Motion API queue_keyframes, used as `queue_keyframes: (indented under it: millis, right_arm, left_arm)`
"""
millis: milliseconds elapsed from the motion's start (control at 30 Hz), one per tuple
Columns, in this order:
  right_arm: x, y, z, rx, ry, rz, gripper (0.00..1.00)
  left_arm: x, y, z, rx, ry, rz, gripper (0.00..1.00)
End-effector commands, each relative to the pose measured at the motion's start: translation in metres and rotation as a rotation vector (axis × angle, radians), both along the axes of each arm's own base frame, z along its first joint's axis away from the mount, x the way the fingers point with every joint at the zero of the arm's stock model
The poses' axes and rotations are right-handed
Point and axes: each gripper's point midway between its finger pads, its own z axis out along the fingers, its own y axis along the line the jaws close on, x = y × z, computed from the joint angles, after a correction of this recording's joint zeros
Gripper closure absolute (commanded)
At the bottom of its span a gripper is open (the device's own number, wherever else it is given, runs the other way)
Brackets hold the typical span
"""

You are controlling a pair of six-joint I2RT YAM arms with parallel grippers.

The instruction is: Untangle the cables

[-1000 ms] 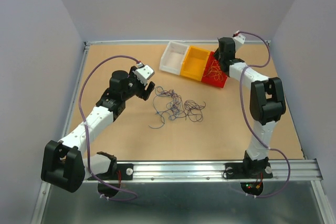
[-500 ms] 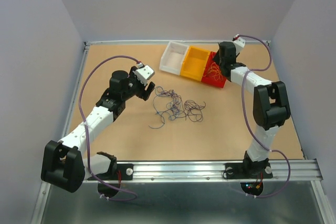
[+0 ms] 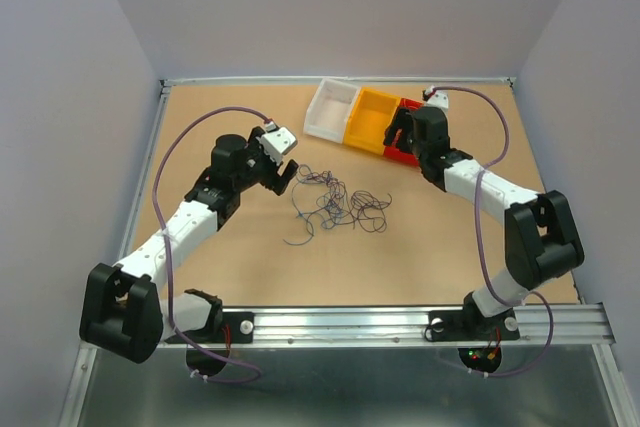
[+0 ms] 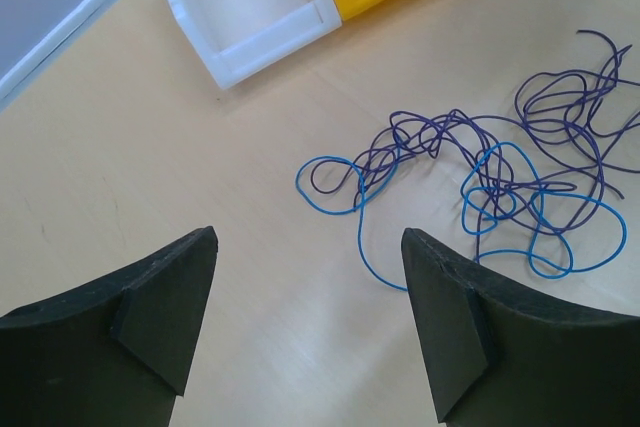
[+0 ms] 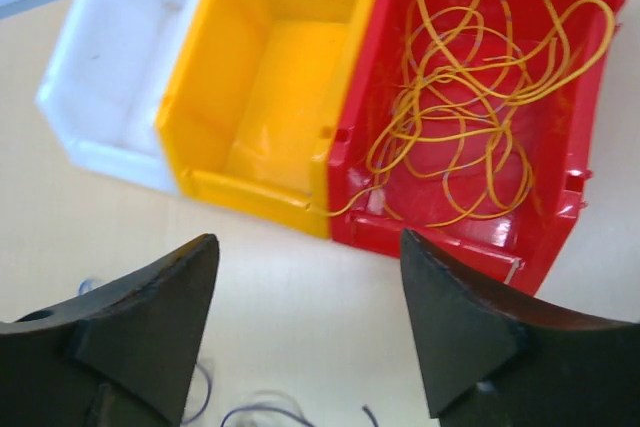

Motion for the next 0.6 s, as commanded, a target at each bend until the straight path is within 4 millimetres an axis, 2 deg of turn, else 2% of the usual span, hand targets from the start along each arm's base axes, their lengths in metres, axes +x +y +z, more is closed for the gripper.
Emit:
queue_keyframes:
  millis: [0,67,100,133,200,300,333,467,567]
  right_arm:
    - [-0.014,0.024,0.047,0.055,-0.149,0.133,0.20]
    - [-0.019,0.030,0.056,0.064,-0.169,0.165,0.13]
    - [-0.021,0.034,0.064,0.066,-0.186,0.187,0.01]
    - [-0.022,0.036,0.069,0.067,-0.195,0.200,0.00]
    - [-0.022,0.041,0.083,0.062,-0.216,0.236,0.00]
    - [-0.019,0.047,0.104,0.031,-0.228,0.280,0.00]
    - [-0.019,0.046,0.099,0.018,-0.200,0.285,0.00]
    - [-0.015,0.047,0.115,-0.020,-0.226,0.303,0.03]
    - [-0.011,0.048,0.132,-0.053,-0.268,0.318,0.13]
  left_arm:
    - [-0.003,-0.008,0.004,-0.001,-0.025,-0.048,0.12]
    - [-0.004,-0.010,0.003,0.000,-0.022,-0.061,0.11]
    - [-0.004,-0.011,0.003,0.003,-0.023,-0.065,0.08]
    - [-0.004,-0.012,0.000,0.008,-0.018,-0.071,0.06]
    - [-0.005,-0.014,-0.003,0.012,-0.012,-0.085,0.01]
    - [-0.007,-0.020,-0.010,0.029,-0.003,-0.113,0.01]
    - [-0.007,-0.021,-0.014,0.039,0.004,-0.121,0.01]
    - [-0.008,-0.032,-0.029,0.081,0.024,-0.143,0.01]
    - [-0.004,-0.043,-0.043,0.115,0.051,-0.148,0.02]
